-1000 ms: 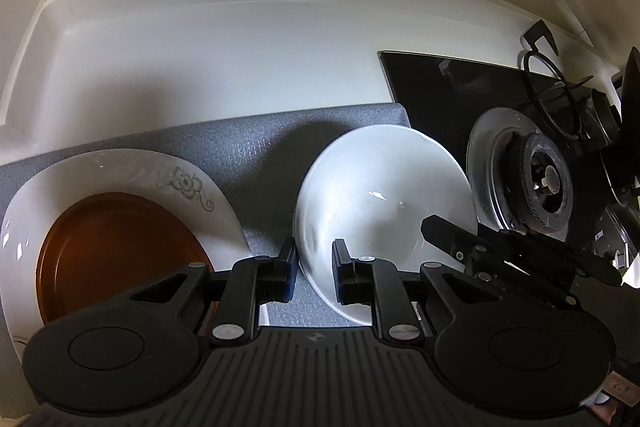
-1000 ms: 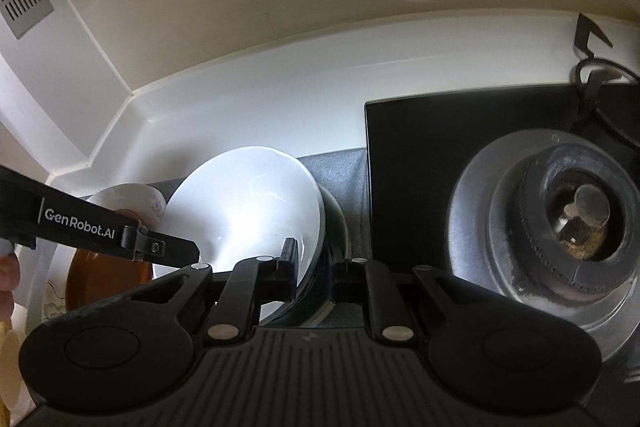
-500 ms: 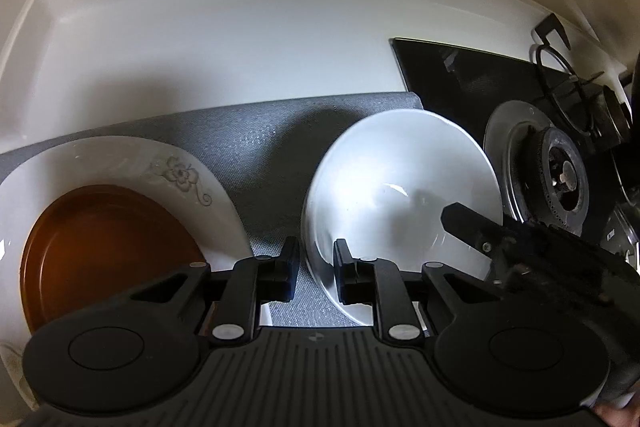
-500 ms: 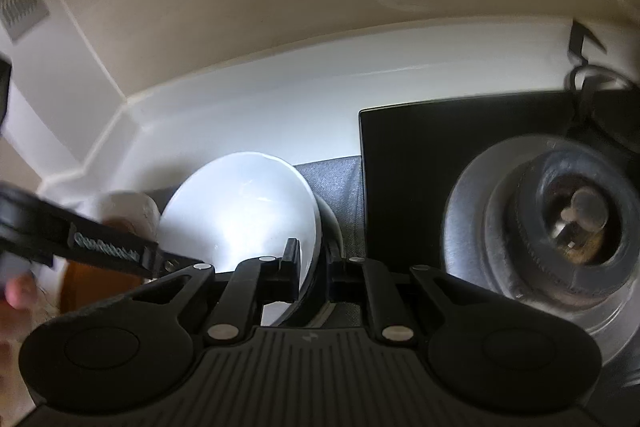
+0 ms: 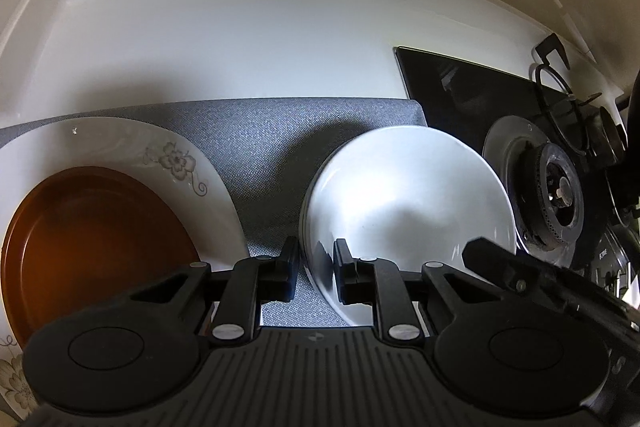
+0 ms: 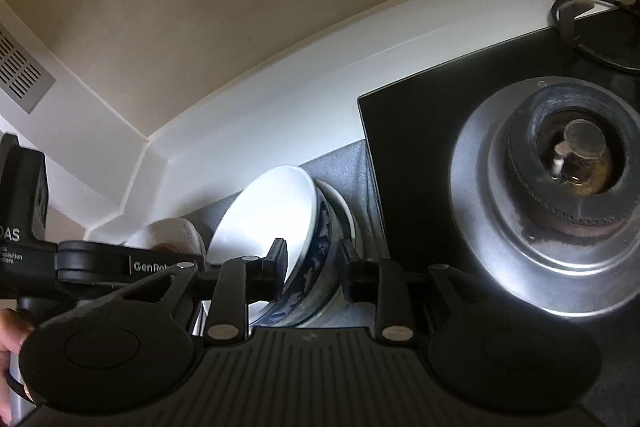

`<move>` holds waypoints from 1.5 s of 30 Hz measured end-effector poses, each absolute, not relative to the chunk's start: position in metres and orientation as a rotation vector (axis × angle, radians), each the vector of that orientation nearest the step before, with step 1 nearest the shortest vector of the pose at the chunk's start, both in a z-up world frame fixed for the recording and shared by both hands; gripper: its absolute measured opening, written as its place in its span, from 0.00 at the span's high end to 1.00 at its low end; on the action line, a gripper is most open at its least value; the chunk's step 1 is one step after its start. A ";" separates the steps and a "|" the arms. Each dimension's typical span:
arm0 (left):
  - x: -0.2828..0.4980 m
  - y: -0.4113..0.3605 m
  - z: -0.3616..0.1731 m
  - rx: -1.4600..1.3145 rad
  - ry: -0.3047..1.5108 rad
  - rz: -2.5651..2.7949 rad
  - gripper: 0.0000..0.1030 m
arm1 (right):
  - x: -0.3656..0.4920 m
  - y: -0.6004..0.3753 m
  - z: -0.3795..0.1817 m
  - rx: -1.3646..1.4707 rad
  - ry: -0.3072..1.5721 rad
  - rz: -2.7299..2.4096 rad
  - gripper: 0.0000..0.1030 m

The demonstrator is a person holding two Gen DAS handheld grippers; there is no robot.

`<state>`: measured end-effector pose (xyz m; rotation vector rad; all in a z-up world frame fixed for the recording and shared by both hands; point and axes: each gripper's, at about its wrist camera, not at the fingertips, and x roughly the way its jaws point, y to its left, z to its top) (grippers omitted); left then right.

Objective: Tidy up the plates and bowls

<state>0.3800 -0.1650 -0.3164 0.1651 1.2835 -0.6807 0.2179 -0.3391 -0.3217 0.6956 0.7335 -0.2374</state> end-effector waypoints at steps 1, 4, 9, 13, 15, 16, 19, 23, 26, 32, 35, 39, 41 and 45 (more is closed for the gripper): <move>0.381 -0.165 -0.317 0.157 1.287 -0.677 0.81 | 0.218 -0.336 -0.321 0.676 0.738 -0.242 0.70; 0.382 -0.163 -0.317 0.145 1.293 -0.674 0.81 | 0.216 -0.330 -0.318 0.636 0.750 -0.252 0.70; 0.382 -0.162 -0.316 0.155 1.291 -0.683 0.81 | 0.211 -0.328 -0.314 0.618 0.739 -0.256 0.70; 0.378 -0.166 -0.315 0.200 1.263 -0.698 0.81 | 0.202 -0.337 -0.323 0.668 0.727 -0.267 0.68; 0.377 -0.167 -0.315 0.209 1.257 -0.703 0.80 | 0.198 -0.344 -0.330 0.717 0.721 -0.278 0.65; 0.377 -0.167 -0.315 0.210 1.256 -0.703 0.79 | 0.197 -0.347 -0.334 0.740 0.717 -0.281 0.61; 0.376 -0.170 -0.316 0.224 1.252 -0.704 0.77 | 0.200 -0.352 -0.344 0.792 0.725 -0.249 0.59; 0.368 -0.175 -0.315 0.286 1.222 -0.708 0.77 | 0.204 -0.354 -0.353 0.843 0.720 -0.210 0.63; 0.357 -0.170 -0.313 0.293 1.230 -0.729 0.76 | 0.199 -0.352 -0.350 0.838 0.737 -0.222 0.67; 0.335 -0.152 -0.316 0.236 1.236 -0.715 0.75 | 0.183 -0.336 -0.347 0.748 0.775 -0.181 0.63; 0.336 -0.155 -0.319 0.235 1.246 -0.710 0.74 | 0.186 -0.337 -0.350 0.756 0.784 -0.165 0.55; 0.336 -0.161 -0.327 0.253 1.253 -0.713 0.71 | 0.198 -0.335 -0.358 0.756 0.790 -0.173 0.51; 0.337 -0.158 -0.330 0.223 1.257 -0.709 0.70 | 0.199 -0.334 -0.363 0.778 0.785 -0.175 0.48; 0.342 -0.156 -0.332 0.191 1.279 -0.707 0.71 | 0.202 -0.333 -0.369 0.802 0.765 -0.181 0.46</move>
